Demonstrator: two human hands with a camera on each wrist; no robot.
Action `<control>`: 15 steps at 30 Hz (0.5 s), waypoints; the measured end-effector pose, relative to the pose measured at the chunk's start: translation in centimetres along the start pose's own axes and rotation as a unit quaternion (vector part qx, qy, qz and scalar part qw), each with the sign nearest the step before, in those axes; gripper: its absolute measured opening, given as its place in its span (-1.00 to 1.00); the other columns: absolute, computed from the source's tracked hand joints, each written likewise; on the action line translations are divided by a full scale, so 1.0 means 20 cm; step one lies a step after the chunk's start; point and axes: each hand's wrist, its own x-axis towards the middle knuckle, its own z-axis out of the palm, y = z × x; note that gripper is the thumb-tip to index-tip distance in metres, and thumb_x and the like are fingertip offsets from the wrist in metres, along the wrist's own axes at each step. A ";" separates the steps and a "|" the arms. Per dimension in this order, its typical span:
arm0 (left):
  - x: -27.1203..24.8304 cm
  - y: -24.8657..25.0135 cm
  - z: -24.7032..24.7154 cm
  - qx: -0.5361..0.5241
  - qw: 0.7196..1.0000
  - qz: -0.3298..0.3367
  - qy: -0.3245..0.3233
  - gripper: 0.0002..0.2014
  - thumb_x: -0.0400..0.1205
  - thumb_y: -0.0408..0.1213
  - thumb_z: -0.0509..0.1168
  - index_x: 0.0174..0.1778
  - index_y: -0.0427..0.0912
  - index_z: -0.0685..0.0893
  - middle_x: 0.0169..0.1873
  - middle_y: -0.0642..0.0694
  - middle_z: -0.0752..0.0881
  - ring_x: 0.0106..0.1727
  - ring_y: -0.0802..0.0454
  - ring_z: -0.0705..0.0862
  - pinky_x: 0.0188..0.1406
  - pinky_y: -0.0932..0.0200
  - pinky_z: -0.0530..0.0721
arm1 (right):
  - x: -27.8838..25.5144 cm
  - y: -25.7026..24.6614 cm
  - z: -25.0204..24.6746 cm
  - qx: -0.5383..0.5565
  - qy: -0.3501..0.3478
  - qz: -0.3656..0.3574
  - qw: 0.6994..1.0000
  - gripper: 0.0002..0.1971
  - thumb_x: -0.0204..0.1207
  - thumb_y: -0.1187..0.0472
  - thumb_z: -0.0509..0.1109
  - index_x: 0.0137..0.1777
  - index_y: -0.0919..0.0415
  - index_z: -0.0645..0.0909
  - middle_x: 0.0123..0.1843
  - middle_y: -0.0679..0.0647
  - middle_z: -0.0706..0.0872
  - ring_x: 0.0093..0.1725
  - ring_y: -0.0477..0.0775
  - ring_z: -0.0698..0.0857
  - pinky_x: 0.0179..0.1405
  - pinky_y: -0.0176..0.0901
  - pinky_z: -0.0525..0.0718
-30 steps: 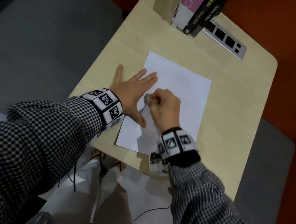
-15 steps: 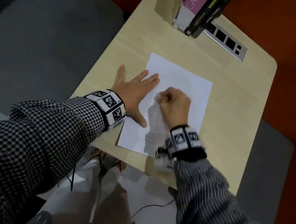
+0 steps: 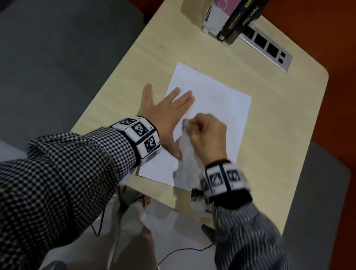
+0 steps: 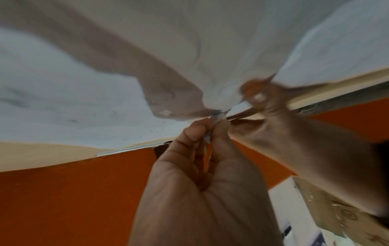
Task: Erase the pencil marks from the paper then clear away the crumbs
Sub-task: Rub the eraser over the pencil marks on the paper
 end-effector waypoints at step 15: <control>0.00 0.00 0.01 -0.008 1.000 0.009 0.000 0.48 0.05 0.55 0.42 0.68 0.03 -0.34 0.66 0.15 -0.36 0.68 0.06 -0.36 0.36 -0.69 -0.26 | -0.04 -0.02 0.02 0.006 0.004 -0.014 1.000 -0.90 0.36 0.42 0.40 -0.35 0.33 0.68 -0.31 0.20 0.73 -0.28 0.17 0.67 -0.32 -0.16 0.53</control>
